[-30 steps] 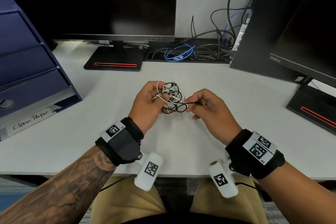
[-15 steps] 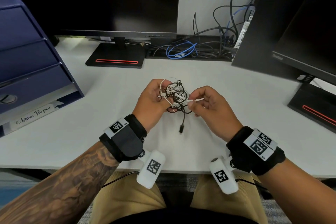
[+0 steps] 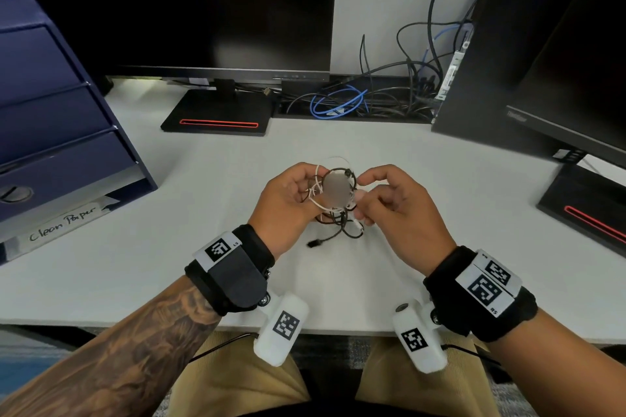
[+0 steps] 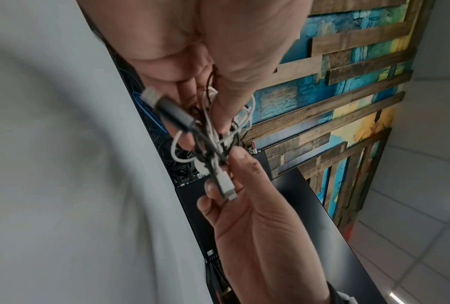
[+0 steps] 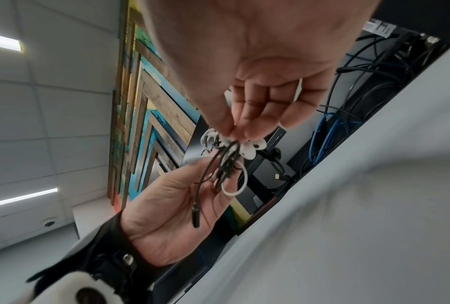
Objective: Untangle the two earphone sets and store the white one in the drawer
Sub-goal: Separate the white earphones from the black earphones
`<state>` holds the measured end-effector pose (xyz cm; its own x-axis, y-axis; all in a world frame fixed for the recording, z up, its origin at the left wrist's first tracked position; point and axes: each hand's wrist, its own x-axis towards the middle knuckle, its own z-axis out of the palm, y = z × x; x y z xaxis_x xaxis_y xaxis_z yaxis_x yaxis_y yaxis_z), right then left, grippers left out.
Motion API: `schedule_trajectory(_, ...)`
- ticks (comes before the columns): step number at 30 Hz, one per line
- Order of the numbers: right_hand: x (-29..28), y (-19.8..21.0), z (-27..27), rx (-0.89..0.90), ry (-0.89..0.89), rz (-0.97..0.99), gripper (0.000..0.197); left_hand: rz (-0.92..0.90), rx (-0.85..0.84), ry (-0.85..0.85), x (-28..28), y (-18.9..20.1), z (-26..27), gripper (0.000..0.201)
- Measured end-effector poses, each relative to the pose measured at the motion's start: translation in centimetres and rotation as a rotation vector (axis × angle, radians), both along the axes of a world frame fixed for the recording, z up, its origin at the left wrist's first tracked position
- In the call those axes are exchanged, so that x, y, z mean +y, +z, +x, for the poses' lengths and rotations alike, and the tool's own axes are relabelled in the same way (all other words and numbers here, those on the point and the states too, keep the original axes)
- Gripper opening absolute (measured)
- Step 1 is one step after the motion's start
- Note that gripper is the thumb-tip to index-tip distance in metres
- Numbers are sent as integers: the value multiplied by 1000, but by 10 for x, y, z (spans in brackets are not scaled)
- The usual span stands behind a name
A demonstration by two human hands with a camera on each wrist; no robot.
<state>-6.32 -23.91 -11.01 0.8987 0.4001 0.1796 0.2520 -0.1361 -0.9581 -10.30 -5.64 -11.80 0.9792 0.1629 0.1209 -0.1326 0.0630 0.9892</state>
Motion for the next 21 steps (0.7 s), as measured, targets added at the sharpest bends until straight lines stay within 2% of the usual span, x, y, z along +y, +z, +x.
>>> schedule_trajectory(4,-2,-3,3,-87,-28,-125,11,-4,12,-8,2,0,0,19)
schedule_trajectory(7,-2,-3,5,-71,-40,-105,10,4,22,2,1,1,0,19)
schedule_trajectory(10,-3,-2,7,-43,-80,-19,11,58,29,1,1,2,-1,11)
schedule_trajectory(14,-4,4,11,-23,-122,75,12,136,23,35,4,1,0,15)
schedule_trajectory(18,-6,13,10,149,-47,326,26,148,17,33,5,0,1,17)
schedule_trajectory(21,-5,15,9,197,-25,400,19,167,20,30,6,0,1,19)
